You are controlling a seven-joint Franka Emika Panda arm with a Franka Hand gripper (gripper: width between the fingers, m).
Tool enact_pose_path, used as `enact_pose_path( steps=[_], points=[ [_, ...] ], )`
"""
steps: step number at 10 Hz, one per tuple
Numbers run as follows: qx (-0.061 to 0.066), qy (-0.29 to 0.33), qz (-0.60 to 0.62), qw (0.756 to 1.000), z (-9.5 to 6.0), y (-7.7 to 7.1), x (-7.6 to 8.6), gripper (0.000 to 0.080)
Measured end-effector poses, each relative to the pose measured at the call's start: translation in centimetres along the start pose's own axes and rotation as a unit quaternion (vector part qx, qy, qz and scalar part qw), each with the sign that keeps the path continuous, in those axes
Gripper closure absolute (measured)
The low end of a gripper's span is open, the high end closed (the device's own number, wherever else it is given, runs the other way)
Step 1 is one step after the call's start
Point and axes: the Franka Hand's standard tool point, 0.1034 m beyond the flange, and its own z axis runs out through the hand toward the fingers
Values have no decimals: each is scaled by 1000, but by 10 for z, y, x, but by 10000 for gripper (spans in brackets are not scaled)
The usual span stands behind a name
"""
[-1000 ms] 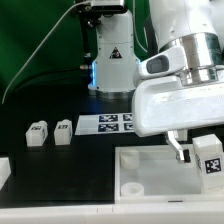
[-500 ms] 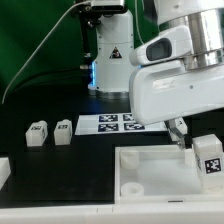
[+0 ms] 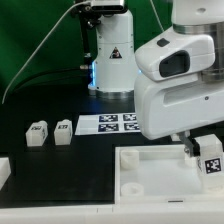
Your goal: Assemble one leg
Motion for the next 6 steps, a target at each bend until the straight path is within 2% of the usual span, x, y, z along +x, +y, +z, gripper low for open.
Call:
enact_pose_path(
  steps=[2,4,6],
  points=[
    [-2,5,9,1000,15,4,-11,150],
    [-1,4,10,1000,16,2,-12,179],
    [-1,3,11,1000,17,3,-12,450]
  ],
)
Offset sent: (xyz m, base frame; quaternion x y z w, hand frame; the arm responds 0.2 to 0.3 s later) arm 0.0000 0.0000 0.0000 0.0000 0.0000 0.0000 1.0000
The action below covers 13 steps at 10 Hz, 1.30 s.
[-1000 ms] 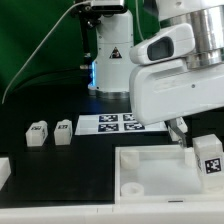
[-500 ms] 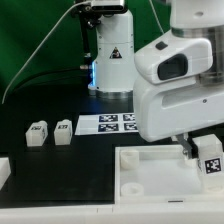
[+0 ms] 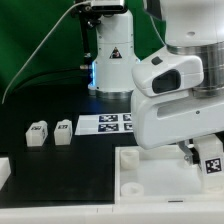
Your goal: Assemble one leg
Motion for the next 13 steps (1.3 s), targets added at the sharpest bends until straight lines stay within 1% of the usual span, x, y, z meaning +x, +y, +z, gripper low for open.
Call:
enact_pose_path(
  steps=[1,2,4,5,6,7,8,9,10,11,12,13],
  points=[
    [-1,0,0,1000,0,1,0,450],
    [-1,0,0,1000,0,1,0,505],
    [-1,0,20,1000,0,1,0,505],
    [-10,16,35,999,1,0,3,505],
    [-10,22,107,994,1,0,3,505],
    [-3,25,206,978,1,0,4,505],
    [11,26,305,952,1,1,5,505],
    [38,32,412,910,1,4,9,505],
    [64,32,483,873,0,7,11,505],
    [68,28,525,848,1,5,11,505],
    [68,19,590,804,2,0,10,505],
    [68,16,618,783,3,-4,10,505]
  ],
)
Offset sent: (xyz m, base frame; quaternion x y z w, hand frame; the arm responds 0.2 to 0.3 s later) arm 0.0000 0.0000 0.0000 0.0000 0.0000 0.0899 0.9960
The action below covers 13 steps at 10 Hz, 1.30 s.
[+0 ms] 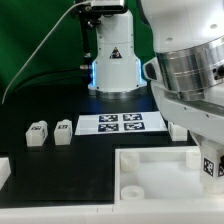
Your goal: Assemble one leg
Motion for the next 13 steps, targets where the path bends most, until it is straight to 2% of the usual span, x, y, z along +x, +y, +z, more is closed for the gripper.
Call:
enact_pose_path(
  steps=[2,3,4,5,6,8,10,11,12,13],
  points=[
    [1,-1,19,1000,0,0,0,505],
    [1,-1,6,1000,1,0,0,401],
    [0,-1,-6,1000,1,0,0,251],
    [0,0,-13,1000,1,0,-1,181],
    [-4,7,-92,996,-1,0,-1,159],
    [-19,25,-278,960,-4,-2,-5,151],
    [-23,24,-350,936,-3,0,-2,151],
    [-28,25,-422,906,-3,0,-1,151],
    [-46,34,-515,855,-3,0,0,151],
    [-56,37,-572,818,-5,-3,-1,151]
  ],
)
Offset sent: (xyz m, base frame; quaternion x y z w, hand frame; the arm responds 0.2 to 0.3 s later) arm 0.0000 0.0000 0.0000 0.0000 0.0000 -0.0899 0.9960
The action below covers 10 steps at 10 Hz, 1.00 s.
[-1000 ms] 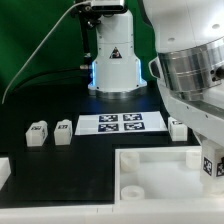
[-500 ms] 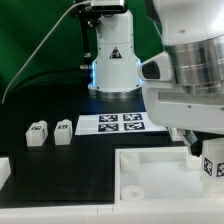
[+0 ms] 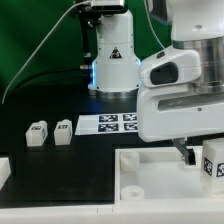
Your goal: Assemble one leg
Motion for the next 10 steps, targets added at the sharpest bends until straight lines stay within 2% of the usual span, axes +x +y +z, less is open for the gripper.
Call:
enact_pose_path(
  steps=[1,4,6,7,8,10],
  points=[
    [-11,8,-76,997,-2,-3,4,151],
    [-9,9,-47,999,-2,-2,4,177],
    [-8,7,53,999,-1,0,2,490],
    [-8,8,106,994,0,3,3,490],
    [-4,8,163,987,0,4,3,498],
    [7,5,327,945,1,6,3,499]
  ],
)
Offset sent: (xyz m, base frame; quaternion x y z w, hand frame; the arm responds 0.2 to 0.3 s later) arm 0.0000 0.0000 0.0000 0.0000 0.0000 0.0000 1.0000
